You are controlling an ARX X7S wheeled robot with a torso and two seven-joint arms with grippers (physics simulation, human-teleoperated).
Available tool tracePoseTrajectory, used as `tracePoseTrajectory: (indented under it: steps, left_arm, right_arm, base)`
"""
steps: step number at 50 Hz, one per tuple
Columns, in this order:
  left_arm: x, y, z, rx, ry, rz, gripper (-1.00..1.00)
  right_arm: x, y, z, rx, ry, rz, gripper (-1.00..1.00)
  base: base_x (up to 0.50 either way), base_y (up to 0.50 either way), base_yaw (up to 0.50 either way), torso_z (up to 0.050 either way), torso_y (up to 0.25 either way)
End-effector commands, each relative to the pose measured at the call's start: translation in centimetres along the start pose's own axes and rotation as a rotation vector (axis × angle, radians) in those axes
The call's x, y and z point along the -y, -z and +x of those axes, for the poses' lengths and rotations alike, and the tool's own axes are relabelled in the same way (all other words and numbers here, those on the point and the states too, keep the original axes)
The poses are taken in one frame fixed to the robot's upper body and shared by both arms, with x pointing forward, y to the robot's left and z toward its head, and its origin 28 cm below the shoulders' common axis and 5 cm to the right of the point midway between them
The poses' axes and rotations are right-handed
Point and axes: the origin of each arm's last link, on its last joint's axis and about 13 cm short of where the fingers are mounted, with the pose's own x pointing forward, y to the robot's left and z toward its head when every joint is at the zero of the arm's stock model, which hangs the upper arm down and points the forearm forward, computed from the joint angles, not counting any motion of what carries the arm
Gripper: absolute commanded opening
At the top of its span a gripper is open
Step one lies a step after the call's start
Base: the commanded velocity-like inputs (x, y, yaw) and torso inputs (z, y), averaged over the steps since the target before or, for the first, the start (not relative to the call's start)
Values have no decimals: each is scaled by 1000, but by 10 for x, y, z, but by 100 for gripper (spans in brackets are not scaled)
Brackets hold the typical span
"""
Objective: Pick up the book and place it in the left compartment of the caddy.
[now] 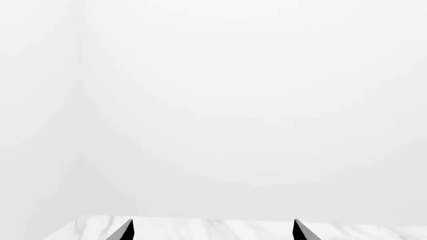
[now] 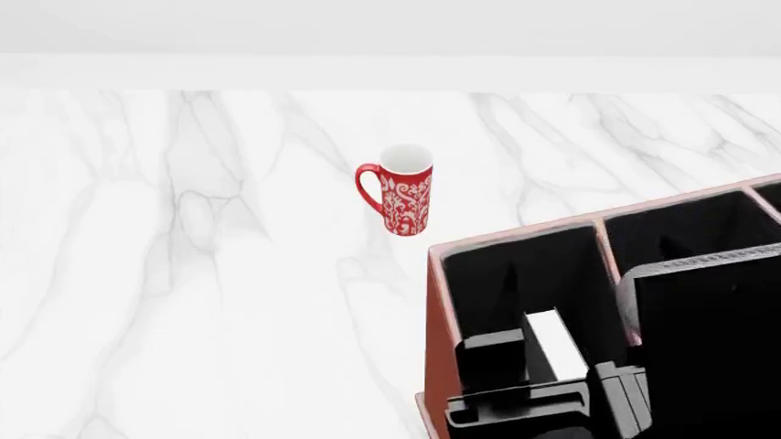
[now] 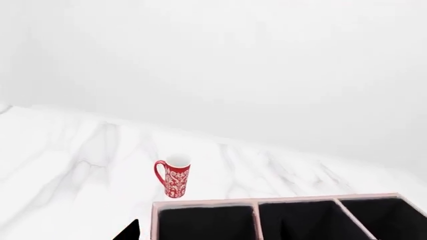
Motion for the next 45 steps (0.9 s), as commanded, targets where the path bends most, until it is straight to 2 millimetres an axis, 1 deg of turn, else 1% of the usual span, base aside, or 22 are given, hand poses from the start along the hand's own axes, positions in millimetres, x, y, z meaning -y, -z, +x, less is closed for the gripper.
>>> tracePoseTrajectory:
  steps: [1,15,26,45]
  left_arm:
    - [0,0,0,2,-8,-5,100]
    - [0,-1,0,3,-9,-7,100]
    - [1,0,0,1,-2,-5,100]
    - [1,1,0,0,-4,-5,100]
  right_arm:
    - [-4,-1,-16,78,37,-2,100]
    - [-9,-2,-32,133,38,25,100]
    - [-5,-3,-32,204,93,28,100]
    - [-7,4,-39,284,131,3,100]
  base:
    - [0,0,0,0,0]
    - [0,0,0,0,0]
    - [0,0,0,0,0]
    - [0,0,0,0,0]
